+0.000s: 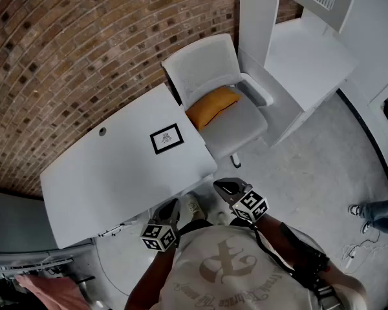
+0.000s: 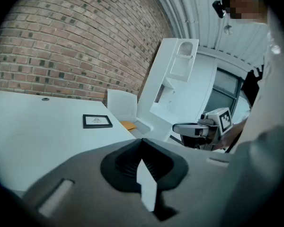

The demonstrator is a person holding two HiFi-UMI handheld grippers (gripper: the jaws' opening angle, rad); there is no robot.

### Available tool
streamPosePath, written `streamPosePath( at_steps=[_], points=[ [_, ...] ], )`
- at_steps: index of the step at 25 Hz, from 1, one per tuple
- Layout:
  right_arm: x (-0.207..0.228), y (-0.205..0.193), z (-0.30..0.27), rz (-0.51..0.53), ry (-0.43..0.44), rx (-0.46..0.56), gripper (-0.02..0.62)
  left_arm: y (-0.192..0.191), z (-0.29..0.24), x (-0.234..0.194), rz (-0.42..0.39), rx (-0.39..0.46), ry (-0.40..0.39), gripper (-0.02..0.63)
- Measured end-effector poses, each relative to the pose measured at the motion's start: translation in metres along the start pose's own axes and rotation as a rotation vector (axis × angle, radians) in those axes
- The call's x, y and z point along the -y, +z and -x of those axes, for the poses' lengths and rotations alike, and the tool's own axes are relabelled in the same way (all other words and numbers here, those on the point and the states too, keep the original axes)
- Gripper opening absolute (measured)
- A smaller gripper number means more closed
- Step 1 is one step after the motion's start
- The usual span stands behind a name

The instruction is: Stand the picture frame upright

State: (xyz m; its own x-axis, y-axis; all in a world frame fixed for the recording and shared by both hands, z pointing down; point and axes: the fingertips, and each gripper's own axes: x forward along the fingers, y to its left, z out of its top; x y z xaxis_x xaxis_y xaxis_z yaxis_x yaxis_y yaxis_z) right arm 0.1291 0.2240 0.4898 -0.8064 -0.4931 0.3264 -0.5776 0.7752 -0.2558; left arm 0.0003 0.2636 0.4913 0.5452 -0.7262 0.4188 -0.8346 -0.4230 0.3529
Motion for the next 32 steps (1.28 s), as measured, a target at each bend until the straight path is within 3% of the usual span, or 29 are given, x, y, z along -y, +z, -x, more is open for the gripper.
streamPosePath(
  at_steps=[12,32],
  points=[
    [-0.005,-0.013,0.024,-0.015,-0.051,0.006,0.008,-0.006,0.008,0.013,-0.008,0.007,-0.007,0.003],
    [0.024,-0.009,0.024,-0.069,-0.086,0.03,0.008,0.006,-0.007,0.004,-0.022,0.003,0.019,0.003]
  ],
)
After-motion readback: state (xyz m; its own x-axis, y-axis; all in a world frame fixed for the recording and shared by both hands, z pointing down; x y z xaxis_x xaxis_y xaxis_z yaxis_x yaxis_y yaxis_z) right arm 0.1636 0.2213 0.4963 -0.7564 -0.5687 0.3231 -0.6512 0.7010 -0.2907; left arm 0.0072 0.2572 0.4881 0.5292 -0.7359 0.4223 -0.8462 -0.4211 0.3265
